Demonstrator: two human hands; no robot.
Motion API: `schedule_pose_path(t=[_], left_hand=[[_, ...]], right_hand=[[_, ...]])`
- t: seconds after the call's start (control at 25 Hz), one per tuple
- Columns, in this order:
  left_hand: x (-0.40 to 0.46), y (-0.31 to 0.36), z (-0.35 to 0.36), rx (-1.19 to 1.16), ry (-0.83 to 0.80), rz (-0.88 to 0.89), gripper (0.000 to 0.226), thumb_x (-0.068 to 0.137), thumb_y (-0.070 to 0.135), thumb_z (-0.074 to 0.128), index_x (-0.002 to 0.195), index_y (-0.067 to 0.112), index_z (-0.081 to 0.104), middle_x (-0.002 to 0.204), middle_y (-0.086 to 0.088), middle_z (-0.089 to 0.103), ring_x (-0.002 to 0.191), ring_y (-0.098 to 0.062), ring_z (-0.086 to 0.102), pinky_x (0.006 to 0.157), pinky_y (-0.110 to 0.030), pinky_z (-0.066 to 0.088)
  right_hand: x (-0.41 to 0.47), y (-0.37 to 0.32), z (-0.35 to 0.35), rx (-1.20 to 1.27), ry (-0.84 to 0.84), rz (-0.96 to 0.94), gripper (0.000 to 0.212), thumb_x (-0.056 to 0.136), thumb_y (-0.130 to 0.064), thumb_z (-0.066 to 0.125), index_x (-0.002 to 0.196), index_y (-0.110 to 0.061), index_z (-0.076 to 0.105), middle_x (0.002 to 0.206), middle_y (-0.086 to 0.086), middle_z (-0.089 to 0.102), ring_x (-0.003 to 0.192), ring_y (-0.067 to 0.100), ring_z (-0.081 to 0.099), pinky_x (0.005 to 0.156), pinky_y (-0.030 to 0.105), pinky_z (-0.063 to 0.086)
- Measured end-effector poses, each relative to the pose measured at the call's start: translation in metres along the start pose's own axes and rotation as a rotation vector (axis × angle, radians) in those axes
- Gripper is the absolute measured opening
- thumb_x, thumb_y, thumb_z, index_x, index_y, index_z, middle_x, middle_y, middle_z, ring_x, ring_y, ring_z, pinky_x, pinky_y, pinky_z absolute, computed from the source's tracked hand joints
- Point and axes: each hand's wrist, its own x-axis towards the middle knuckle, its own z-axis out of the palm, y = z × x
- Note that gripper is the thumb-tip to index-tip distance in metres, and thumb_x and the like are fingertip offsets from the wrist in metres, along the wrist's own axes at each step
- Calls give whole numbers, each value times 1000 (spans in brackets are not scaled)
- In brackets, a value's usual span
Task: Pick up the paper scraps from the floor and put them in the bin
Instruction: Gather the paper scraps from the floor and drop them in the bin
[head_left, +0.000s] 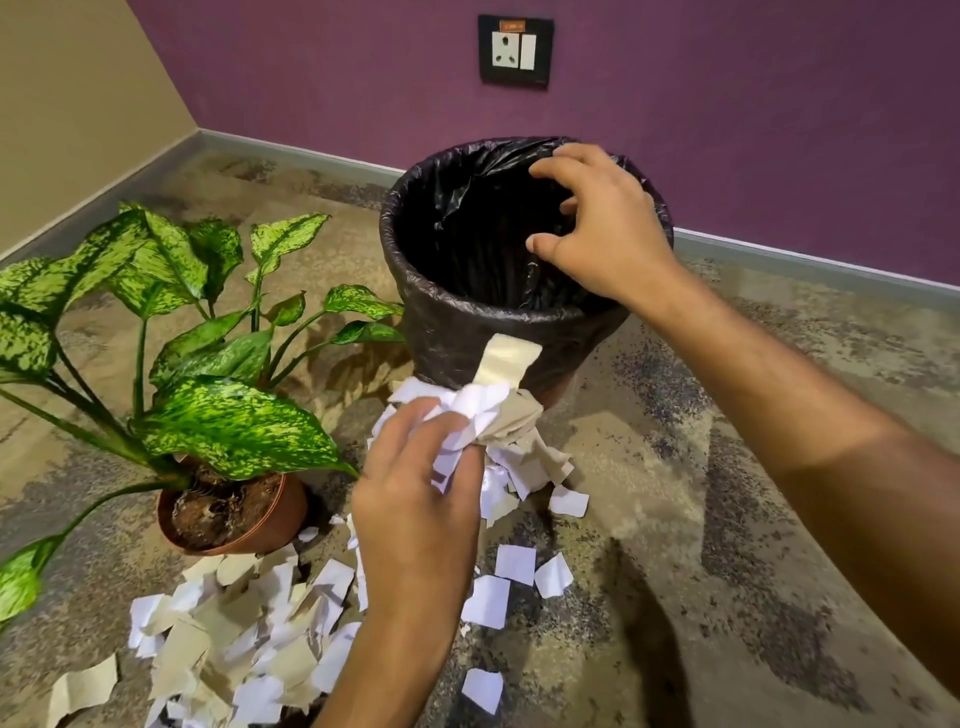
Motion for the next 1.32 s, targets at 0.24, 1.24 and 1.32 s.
schedule_pose_path(t=[0.24,1.24,1.32], left_hand=[[61,42,-5,-38,55,178,21,82,9,67,103,10,71,115,-9,66,100,-21,63,78,-24,55],[-29,1,66,-322,-53,90,57,88,-7,47,142,2,35,150,-12,35,142,-16,29,114,-26,28],[-64,-30,70,-232,-225,-36,67,92,9,51,149,19,18,156,2,21,145,-10,17,117,-27,23]], right_hand=[[-20,7,-6,171,195,-61,35,87,-13,64,122,-17,63,128,-5,56,97,11,61,77,23,51],[-125,-13,68,318,111,-364,17,80,4,49,79,-2,65,82,7,61,67,23,58,57,38,49],[-148,-3,89,185,-95,-403,19,79,-5,49,85,-10,66,84,3,61,72,22,61,59,36,52]])
